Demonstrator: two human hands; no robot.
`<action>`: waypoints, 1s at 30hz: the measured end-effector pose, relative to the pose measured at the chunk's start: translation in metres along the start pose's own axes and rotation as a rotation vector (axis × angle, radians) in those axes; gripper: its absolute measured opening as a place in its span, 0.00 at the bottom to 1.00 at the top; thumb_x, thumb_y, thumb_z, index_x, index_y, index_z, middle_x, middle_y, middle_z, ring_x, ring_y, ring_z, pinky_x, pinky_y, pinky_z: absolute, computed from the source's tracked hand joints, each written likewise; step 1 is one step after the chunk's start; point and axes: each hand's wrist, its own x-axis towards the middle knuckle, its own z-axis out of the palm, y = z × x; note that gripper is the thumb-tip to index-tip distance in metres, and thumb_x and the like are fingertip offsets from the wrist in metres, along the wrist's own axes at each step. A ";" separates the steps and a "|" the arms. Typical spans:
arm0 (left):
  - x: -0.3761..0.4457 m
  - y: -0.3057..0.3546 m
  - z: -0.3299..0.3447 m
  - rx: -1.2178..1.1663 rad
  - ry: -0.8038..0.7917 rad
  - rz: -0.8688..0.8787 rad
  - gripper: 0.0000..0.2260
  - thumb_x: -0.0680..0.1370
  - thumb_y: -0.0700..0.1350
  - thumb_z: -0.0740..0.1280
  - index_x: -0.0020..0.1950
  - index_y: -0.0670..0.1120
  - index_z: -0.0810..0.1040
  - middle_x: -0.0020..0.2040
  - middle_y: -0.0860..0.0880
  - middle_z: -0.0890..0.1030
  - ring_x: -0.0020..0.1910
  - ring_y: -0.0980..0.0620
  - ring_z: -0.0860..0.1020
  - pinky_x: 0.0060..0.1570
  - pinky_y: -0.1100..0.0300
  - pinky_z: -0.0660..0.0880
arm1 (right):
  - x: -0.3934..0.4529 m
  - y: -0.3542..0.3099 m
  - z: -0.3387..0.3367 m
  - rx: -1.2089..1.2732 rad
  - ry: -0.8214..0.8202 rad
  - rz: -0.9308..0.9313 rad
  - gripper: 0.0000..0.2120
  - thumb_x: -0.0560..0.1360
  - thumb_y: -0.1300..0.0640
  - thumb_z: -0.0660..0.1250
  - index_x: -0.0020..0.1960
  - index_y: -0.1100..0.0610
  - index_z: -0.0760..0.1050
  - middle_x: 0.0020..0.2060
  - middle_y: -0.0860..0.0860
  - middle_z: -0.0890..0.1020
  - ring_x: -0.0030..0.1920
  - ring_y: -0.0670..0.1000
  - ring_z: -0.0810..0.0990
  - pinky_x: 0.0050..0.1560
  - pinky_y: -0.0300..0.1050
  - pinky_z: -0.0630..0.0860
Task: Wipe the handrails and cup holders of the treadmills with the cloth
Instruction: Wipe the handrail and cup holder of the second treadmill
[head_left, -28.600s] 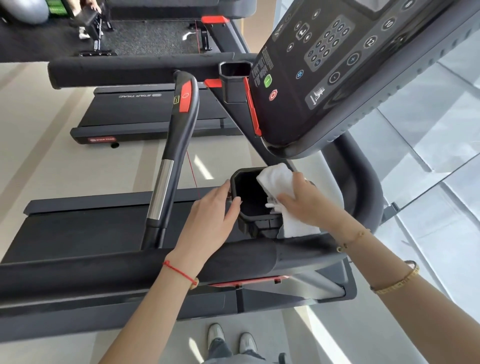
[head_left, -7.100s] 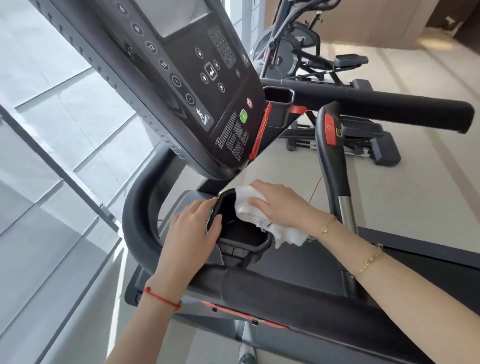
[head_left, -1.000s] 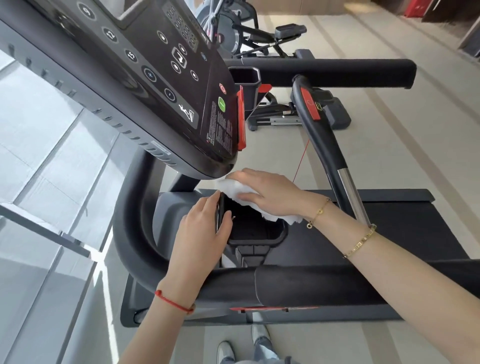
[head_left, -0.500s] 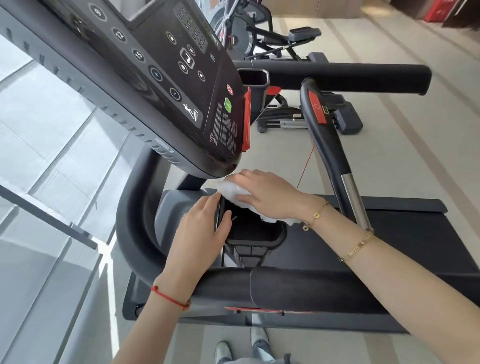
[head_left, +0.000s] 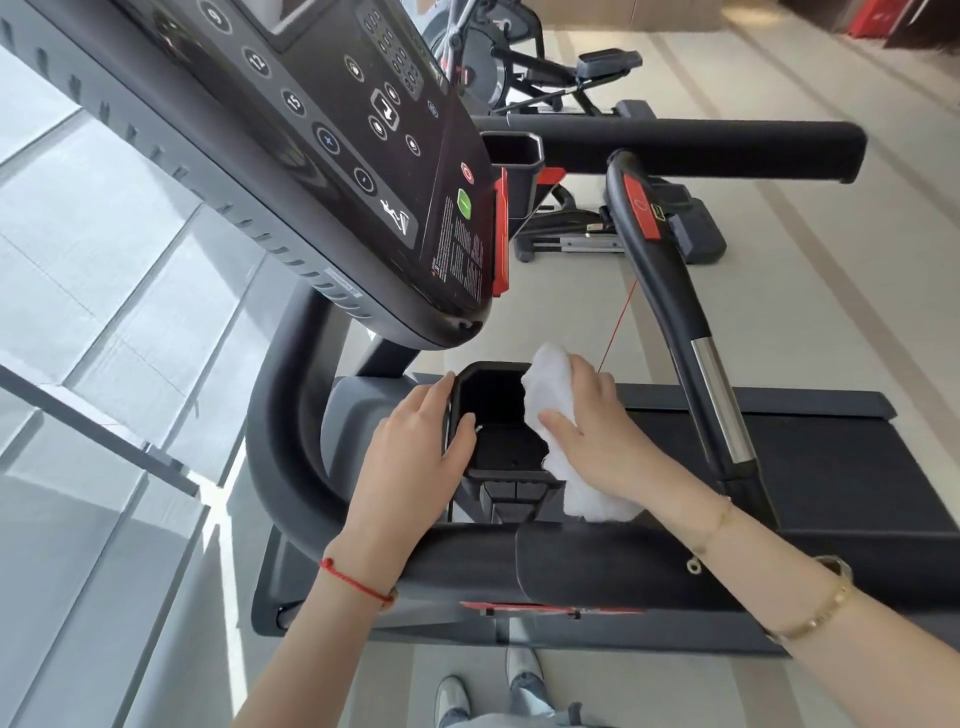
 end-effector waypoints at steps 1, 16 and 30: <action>0.000 0.000 0.000 0.000 -0.001 0.002 0.23 0.80 0.50 0.63 0.73 0.44 0.68 0.61 0.47 0.78 0.57 0.47 0.78 0.56 0.53 0.75 | 0.011 -0.003 -0.004 -0.039 -0.022 -0.006 0.27 0.82 0.53 0.57 0.77 0.54 0.50 0.71 0.57 0.60 0.70 0.58 0.64 0.67 0.51 0.64; -0.001 0.004 -0.001 0.021 0.004 -0.024 0.21 0.81 0.50 0.62 0.73 0.47 0.69 0.59 0.49 0.78 0.56 0.48 0.77 0.55 0.52 0.74 | 0.042 -0.009 -0.013 -0.282 -0.089 -0.336 0.20 0.83 0.53 0.56 0.74 0.48 0.59 0.65 0.50 0.69 0.63 0.55 0.69 0.59 0.48 0.67; -0.001 0.005 -0.005 0.007 -0.034 -0.025 0.22 0.80 0.49 0.63 0.73 0.44 0.69 0.60 0.46 0.78 0.57 0.45 0.78 0.57 0.47 0.74 | 0.000 0.004 -0.008 -0.052 -0.025 -0.056 0.26 0.82 0.53 0.56 0.77 0.51 0.51 0.68 0.54 0.62 0.64 0.54 0.67 0.58 0.43 0.63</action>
